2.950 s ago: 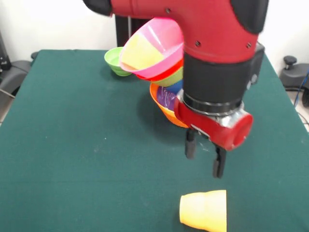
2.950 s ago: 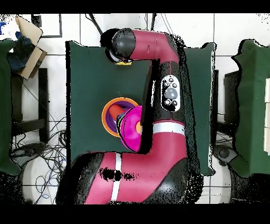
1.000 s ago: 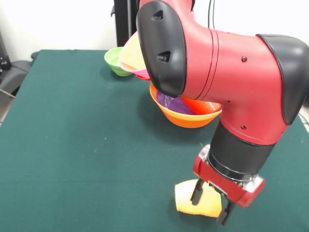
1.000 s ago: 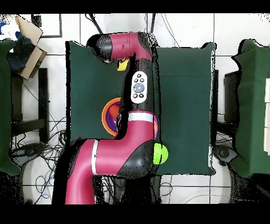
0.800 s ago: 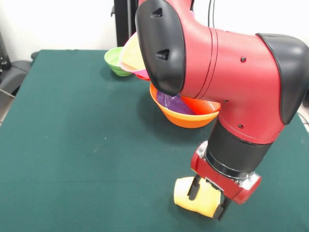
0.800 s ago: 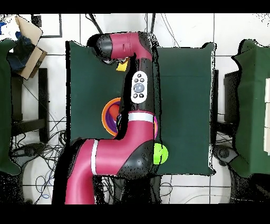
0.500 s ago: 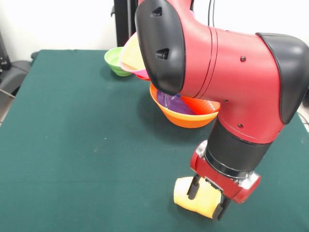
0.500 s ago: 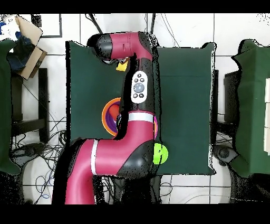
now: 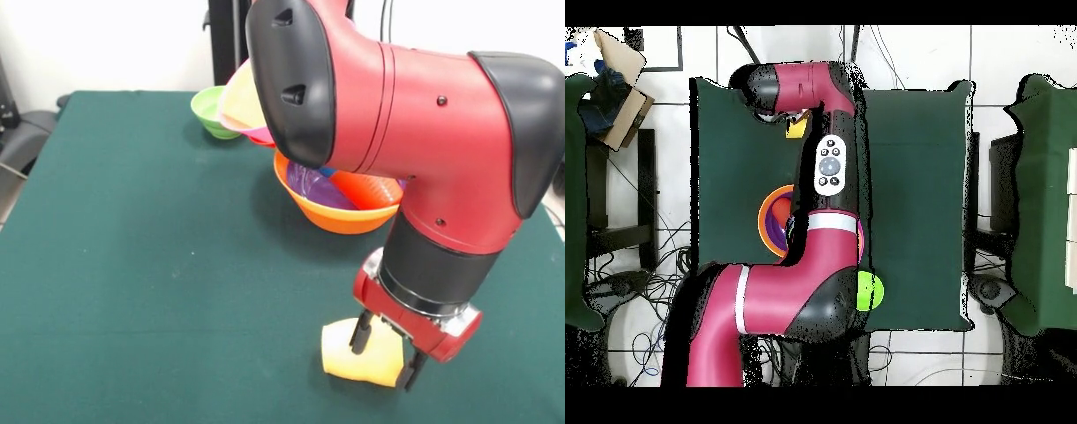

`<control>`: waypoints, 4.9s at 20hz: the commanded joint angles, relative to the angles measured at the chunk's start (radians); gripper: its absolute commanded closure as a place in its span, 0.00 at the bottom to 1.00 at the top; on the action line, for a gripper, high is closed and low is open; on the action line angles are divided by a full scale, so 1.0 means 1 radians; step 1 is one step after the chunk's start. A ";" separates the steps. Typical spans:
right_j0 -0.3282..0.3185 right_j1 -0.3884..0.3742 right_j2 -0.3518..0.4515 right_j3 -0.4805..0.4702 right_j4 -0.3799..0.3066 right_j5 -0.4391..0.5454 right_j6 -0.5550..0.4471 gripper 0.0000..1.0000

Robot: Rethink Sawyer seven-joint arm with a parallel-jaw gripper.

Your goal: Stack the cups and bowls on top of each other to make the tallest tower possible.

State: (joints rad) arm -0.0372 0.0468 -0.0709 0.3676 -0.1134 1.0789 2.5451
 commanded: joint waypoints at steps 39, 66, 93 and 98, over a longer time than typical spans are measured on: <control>0.036 -0.070 0.078 0.319 -0.034 0.021 -0.261 0.00; 0.200 0.038 -0.284 0.235 -0.152 0.007 0.038 0.00; 0.174 -0.189 -0.210 0.470 0.080 -0.140 0.002 1.00; 0.141 -0.332 -0.160 0.564 0.166 -0.062 -0.096 1.00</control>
State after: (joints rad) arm 0.1525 -0.0972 -0.3898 0.7474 -0.0316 0.9559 2.5040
